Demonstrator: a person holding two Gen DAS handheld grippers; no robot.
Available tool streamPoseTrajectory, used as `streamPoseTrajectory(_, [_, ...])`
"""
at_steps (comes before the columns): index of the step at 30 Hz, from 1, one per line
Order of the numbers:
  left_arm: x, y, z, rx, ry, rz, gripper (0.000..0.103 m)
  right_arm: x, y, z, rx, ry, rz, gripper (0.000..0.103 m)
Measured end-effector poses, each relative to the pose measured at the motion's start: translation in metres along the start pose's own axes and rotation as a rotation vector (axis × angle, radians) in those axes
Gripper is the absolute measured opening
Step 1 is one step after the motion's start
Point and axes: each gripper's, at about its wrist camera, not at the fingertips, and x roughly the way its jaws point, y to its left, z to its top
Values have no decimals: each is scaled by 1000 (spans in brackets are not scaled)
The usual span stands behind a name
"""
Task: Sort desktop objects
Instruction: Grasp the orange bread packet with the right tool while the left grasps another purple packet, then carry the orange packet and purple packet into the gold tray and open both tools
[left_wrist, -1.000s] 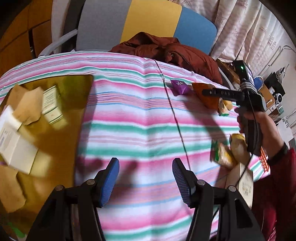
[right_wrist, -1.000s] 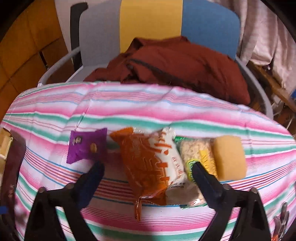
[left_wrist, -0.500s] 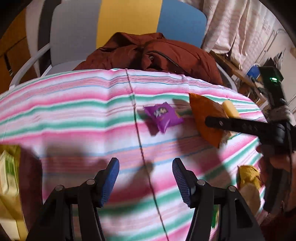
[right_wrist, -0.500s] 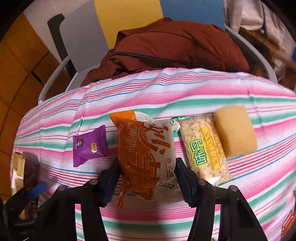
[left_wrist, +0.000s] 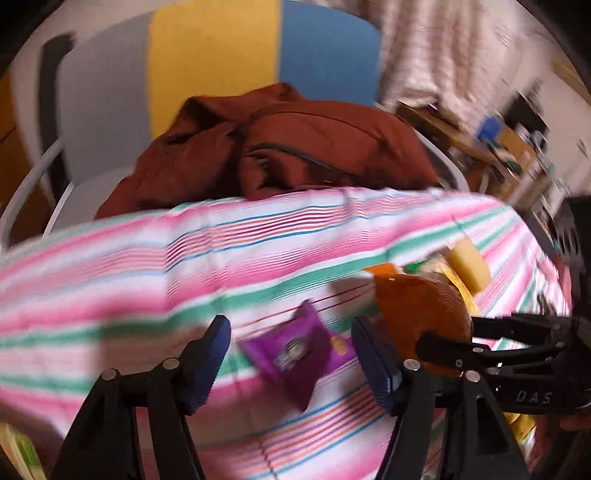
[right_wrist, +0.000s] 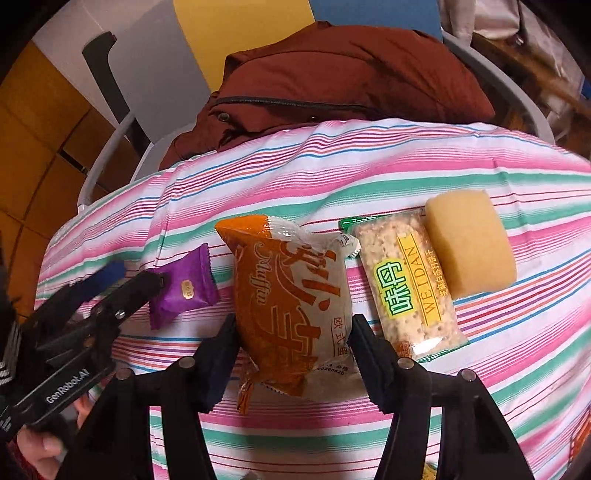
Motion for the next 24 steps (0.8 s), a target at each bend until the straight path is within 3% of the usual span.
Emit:
streamPoseTrajectory(5, [27, -10, -8, 103, 80, -26, 70, 0, -4, 0, 23, 7, 23, 61])
streamPoseTrajectory(9, [26, -16, -19, 137, 46, 0, 70, 0, -4, 1, 22, 9, 22, 61])
streamPoseTrajectory(18, [21, -7, -31, -27, -70, -18, 68, 2, -4, 2, 16, 5, 18, 63])
streamPoseTrajectory(24, [16, 5, -38, -76, -106, -35, 54, 2, -1, 2, -1, -12, 14, 60])
